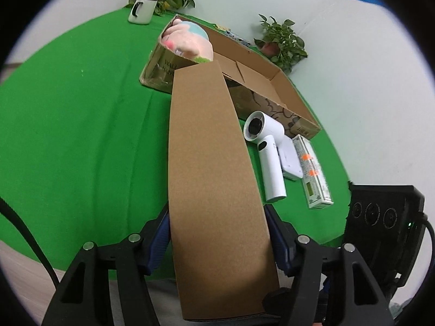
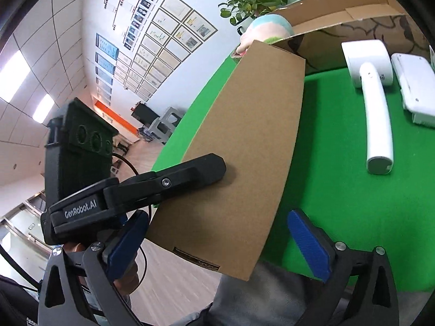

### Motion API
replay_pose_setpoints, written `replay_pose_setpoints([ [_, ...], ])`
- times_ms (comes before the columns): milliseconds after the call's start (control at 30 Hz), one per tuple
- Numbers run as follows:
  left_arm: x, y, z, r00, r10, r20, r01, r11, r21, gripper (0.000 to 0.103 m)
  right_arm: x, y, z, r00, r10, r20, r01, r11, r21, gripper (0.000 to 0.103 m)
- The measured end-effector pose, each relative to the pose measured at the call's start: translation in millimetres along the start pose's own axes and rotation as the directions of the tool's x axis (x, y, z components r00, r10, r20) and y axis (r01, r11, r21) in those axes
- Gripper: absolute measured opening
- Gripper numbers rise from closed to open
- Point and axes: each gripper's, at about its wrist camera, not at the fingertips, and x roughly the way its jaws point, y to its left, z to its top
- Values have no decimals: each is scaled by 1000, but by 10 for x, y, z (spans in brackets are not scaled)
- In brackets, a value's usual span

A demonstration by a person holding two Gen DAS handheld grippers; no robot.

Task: Organize objects
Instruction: 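Grasp the long brown cardboard tray end with the left gripper, then lift the cardboard tray with the left gripper and turn it open side up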

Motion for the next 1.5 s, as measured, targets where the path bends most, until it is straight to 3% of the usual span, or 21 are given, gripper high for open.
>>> replay_pose_setpoints([
  [67,-45,142,-39,1000,-1,4,1,1000,0,63,-21,-8,-4,1000,-11,5,11,1000,-2,103],
  [300,-61,107,-52,1000,-20,12,20,1000,12,63,-170,-41,64,997,-74,33,75,997,-4,103],
  [533,-19,-6,-21,998,-55,37,54,998,14,57,-467,3,129,977,-176,119,181,983,-35,103],
  [600,-16,-76,-24,997,-65,38,63,997,35,53,-510,39,170,975,-183,125,191,980,-52,102],
  [633,-17,-113,-25,997,-70,40,68,996,52,41,-528,51,184,975,-185,122,192,980,-53,102],
  [667,-21,-142,-22,996,-81,42,78,995,63,36,-517,50,192,977,-182,113,189,981,-50,103],
  [933,12,-347,5,993,-110,36,104,987,125,33,-525,133,108,979,-173,107,179,982,-54,102],
  [1267,218,-861,-10,977,-211,-32,212,942,260,33,-861,92,79,948,-264,179,273,961,-30,102],
  [1367,268,-908,-17,980,-195,-36,197,942,270,33,-967,14,41,938,-290,190,297,955,-9,102],
  [1467,206,-862,-35,985,-171,-16,169,949,265,33,-1050,-63,-12,930,-306,202,311,950,5,94],
  [1500,172,-822,-34,987,-159,-4,155,953,260,33,-1057,-69,-10,927,-314,205,321,947,3,85],
])
